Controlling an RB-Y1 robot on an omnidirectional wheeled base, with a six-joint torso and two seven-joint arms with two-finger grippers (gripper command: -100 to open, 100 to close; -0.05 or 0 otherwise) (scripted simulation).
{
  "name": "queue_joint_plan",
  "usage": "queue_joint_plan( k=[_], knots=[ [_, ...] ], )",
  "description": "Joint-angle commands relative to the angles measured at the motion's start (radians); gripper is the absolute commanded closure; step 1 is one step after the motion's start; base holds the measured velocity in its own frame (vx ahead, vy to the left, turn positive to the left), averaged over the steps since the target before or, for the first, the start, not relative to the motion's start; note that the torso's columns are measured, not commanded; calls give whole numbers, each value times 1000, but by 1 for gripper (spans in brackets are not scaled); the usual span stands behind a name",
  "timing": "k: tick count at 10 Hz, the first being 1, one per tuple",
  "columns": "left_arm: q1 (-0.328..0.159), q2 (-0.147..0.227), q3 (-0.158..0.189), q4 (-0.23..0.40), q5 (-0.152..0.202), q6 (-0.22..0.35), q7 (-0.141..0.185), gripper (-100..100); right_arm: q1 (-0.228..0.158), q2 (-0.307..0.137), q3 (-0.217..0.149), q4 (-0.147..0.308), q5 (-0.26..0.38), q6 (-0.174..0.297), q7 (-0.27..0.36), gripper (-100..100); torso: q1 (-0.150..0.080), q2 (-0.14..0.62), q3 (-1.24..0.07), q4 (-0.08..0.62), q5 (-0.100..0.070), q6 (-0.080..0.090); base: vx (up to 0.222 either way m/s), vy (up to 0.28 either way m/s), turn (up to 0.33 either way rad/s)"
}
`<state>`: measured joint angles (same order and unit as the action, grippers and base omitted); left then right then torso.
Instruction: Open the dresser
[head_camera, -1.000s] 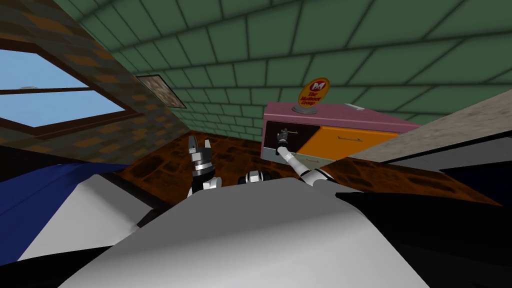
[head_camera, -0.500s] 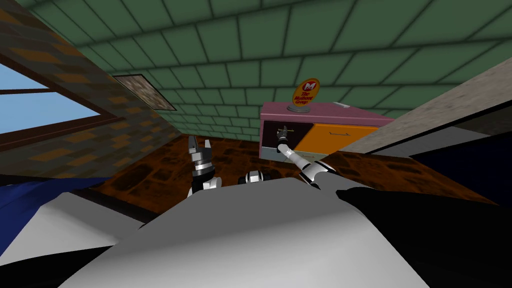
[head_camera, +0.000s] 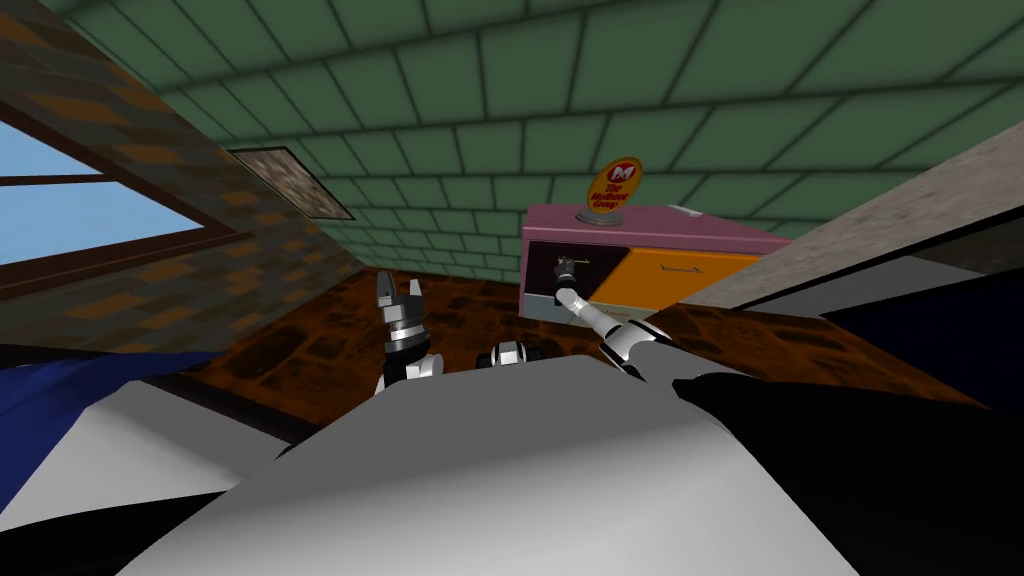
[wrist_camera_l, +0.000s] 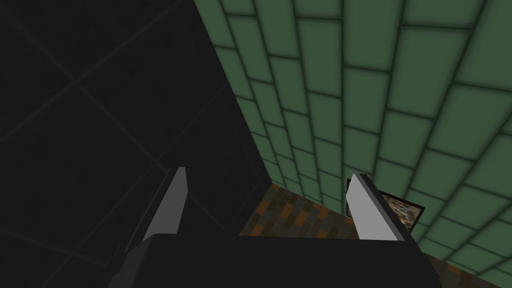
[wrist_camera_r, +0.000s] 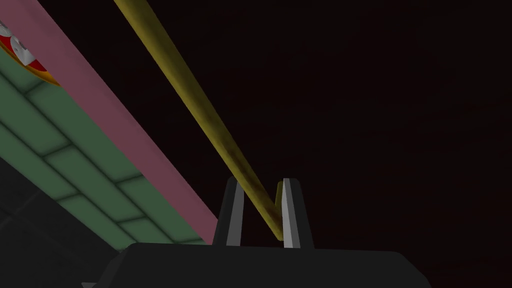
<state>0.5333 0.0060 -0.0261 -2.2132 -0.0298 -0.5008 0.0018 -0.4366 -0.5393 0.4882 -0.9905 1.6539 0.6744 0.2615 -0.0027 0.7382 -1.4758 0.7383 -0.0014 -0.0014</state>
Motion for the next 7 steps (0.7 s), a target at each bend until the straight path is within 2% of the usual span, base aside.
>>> queue_joint_plan(
  k=[1, 2, 3, 4, 5, 6, 7],
  knots=[
    [0, 0, 0, 0, 0, 0, 0, 0, 61, 47, -69, -63, 21, -17, 59, 100, 1, -3, -2, -4, -2, -5, -2, -70, 127],
    [0, 0, 0, 0, 0, 0, 0, 0, 61, 47, -69, -73, 21, -17, 59, 100, 4, -6, -4, -4, -1, -4, -13, -26, 8],
    [0, 0, 0, 0, 0, 0, 0, 0, 103, 85, -115, -107, 43, -30, 101, 100, 6, -5, -3, -4, 0, -2, -11, -45, 150],
    [0, 0, 0, 0, 0, 0, 0, 0, 116, 85, -131, -133, 43, -30, 104, 100, 6, -6, -3, -5, -1, -7, -10, -51, 129],
    [0, 0, 0, 0, 0, 0, 0, 0, 151, 122, -175, -162, 65, -44, 149, 100, 7, -7, -4, -5, 0, -8, -3, -67, 257],
    [0, 0, 0, 0, 0, 0, 0, 0, 170, 123, -193, -193, 65, -44, 149, 100, 8, -9, -5, -5, -1, -12, -7, -64, 135],
    [0, 0, 0, 0, 0, 0, 0, 0, 207, 156, -240, -225, 86, -57, 194, 100, 10, -9, -6, -6, 0, -10, -12, -65, 204]
  ],
)
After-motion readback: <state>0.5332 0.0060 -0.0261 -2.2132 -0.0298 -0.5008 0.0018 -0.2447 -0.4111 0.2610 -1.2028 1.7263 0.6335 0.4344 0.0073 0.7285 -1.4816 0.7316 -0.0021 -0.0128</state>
